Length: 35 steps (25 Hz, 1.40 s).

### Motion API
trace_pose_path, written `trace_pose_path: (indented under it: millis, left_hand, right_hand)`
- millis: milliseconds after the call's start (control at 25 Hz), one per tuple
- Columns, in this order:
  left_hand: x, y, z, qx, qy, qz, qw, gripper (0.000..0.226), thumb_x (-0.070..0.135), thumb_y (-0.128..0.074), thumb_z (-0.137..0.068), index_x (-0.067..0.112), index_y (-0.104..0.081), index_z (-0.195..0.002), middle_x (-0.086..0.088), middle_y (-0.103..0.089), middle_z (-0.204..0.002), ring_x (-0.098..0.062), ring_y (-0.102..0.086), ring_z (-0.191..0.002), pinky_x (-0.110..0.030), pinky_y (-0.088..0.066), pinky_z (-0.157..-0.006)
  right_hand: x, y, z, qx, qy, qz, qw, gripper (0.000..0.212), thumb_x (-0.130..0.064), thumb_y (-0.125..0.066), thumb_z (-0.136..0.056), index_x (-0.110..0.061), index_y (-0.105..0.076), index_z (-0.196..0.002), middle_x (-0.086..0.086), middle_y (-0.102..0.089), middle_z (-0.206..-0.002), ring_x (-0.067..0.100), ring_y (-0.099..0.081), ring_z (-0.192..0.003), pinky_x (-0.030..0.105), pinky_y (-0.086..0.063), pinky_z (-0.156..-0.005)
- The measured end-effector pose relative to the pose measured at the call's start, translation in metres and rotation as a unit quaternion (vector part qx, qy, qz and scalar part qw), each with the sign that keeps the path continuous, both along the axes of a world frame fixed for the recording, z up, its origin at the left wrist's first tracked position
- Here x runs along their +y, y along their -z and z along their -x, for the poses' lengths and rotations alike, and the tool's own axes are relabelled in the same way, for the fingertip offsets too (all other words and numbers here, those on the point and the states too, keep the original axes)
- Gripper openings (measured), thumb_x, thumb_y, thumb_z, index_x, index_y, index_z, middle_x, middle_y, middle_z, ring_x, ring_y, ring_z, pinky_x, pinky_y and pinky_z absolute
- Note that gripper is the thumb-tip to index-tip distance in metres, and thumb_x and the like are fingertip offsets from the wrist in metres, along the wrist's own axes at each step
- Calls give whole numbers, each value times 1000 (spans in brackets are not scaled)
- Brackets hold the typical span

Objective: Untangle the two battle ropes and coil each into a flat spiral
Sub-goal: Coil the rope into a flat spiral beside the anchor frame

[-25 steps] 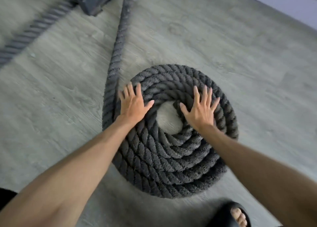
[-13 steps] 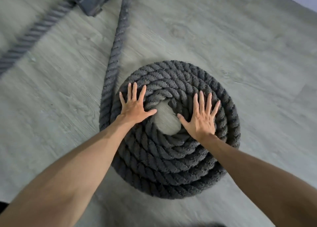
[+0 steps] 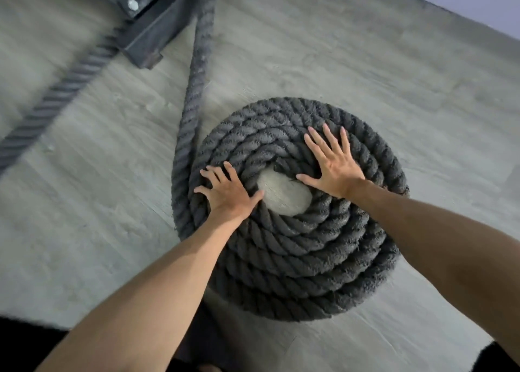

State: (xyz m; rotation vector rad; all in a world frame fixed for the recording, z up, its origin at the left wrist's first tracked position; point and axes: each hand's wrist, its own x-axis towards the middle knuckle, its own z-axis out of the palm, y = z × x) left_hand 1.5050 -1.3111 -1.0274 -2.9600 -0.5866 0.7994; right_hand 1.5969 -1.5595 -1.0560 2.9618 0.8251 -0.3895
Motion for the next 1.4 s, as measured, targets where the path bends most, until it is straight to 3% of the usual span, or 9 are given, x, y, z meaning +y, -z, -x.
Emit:
trace_pose_path:
  millis: [80,160,240,360,480,640,1160,1280,1400]
  left_hand:
    - [3,-15,-9,-19,-4,24,1000,109,81,-44,-79,4,-17,-151,-30,-19,-155,-48,-16,-142,-68,-22,-109]
    - [13,-22,-22,-80,14,54,995,105,75,-58,-76,6,-24,-147,-28,-23,-155,-45,-19,-143,-69,-20,-110]
    - [16,-33,-45,-85,76,102,988,112,70,-69,-71,10,-18,-151,-27,-16,-158,-45,-15,-146,-72,-14,-111]
    - [14,-33,-97,-17,186,140,972,132,73,-74,-62,18,0,-157,-27,4,-162,-46,4,-149,-75,-2,-110]
    - [27,-10,-133,11,219,153,964,145,77,-76,-55,20,12,-157,-21,20,-161,-46,17,-147,-76,2,-108]
    - [39,11,-130,-50,218,135,965,136,83,-65,-58,22,3,-158,-14,16,-164,-44,10,-149,-74,-9,-110]
    - [20,4,-210,-48,-77,72,993,129,92,-42,-69,12,8,-157,-21,14,-162,-48,7,-147,-69,-14,-111]
    - [21,-7,-220,6,-83,75,994,126,92,-38,-71,15,15,-155,-19,20,-162,-47,9,-148,-67,-10,-113]
    - [38,-41,-227,108,-96,84,986,115,82,-47,-79,20,9,-158,-15,15,-163,-43,2,-149,-62,-11,-117]
  right_hand:
    - [7,-13,15,30,47,-6,998,102,-86,-17,-88,-20,6,-162,1,12,-170,27,17,-155,67,8,-120]
    - [15,-23,50,53,205,-25,977,105,-84,-32,-87,-21,10,-161,7,18,-169,31,19,-154,69,18,-113]
    - [25,-38,79,131,370,-25,919,118,-83,-48,-81,-23,16,-159,14,23,-166,36,21,-153,70,14,-111]
    - [34,-41,87,197,451,-11,870,126,-77,-60,-80,-18,21,-158,20,26,-163,42,23,-151,78,1,-112]
    - [39,-25,74,190,452,-11,871,118,-63,-61,-88,-12,20,-157,28,30,-159,50,26,-146,82,-1,-109]
    - [28,-18,55,170,419,-21,892,113,-59,-59,-90,-14,20,-158,27,31,-159,51,31,-144,83,3,-108]
    - [11,-25,-219,127,94,20,987,113,-63,-62,-88,-21,14,-160,16,24,-165,39,25,-151,75,0,-115]
    - [10,-33,-212,98,150,-32,983,99,-58,-56,-94,-17,3,-162,11,16,-168,33,17,-154,68,-1,-120]
    - [5,-46,-158,120,306,-78,941,91,-58,-51,-96,-15,-4,-162,16,8,-168,35,9,-155,68,-6,-120]
